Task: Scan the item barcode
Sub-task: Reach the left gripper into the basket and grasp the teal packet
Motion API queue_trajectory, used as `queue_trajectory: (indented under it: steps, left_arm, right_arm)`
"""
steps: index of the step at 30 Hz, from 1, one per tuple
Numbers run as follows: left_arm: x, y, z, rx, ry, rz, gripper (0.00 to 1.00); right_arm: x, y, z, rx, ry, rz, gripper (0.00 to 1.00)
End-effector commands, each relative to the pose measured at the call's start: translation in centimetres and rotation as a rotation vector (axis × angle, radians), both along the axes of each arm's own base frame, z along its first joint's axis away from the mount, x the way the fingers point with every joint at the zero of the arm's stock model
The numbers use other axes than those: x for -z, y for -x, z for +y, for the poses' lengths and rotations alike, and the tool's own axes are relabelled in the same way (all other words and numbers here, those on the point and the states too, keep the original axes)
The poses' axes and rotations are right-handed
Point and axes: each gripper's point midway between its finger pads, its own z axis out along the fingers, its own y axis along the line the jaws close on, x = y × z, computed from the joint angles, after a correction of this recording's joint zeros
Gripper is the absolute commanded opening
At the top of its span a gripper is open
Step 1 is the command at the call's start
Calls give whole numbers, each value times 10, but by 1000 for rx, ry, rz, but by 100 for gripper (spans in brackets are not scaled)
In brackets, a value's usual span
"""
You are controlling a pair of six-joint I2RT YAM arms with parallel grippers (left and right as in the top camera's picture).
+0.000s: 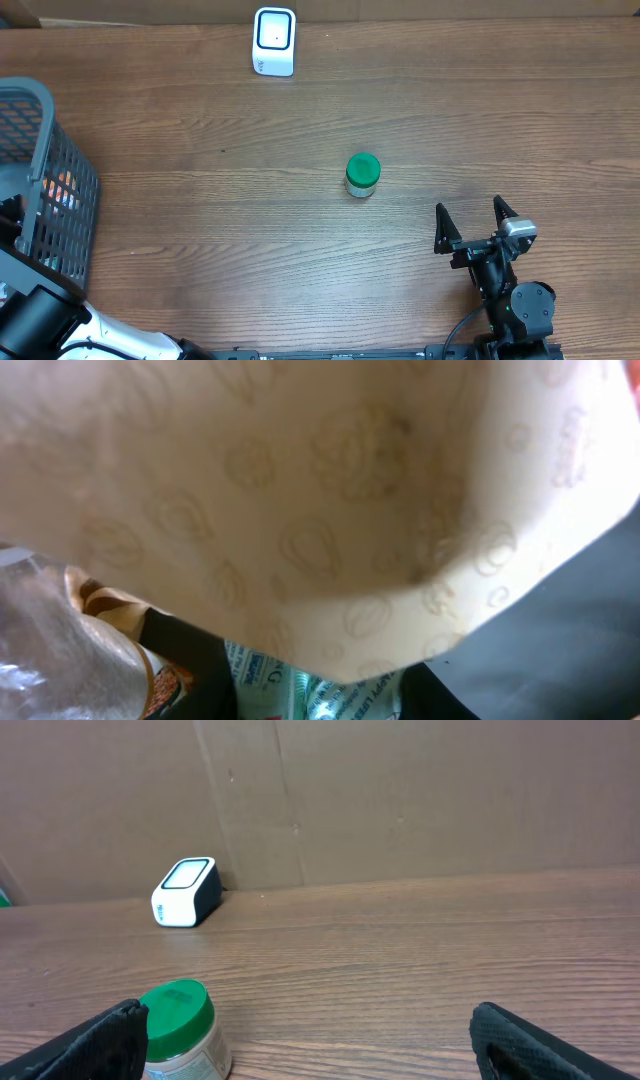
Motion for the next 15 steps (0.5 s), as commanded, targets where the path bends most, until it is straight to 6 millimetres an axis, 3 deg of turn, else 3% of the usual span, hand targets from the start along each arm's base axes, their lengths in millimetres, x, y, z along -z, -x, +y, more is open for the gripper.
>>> queue_trajectory:
  steps: [1,5,8,15]
  left_arm:
    - [9,-1,-4,-13,28,1,27]
    - [-1,-4,1,-60,18,-9,15]
    - [-20,-10,8,-104,2,-25,4]
    - [-90,-34,23,-127,-33,-125,4]
  right_arm:
    - [2,0,-1,6,-1,-3,100]
    - [2,0,-1,6,-1,-3,100]
    - [2,0,-1,6,-1,-3,100]
    - [2,0,-1,6,-1,-3,100]
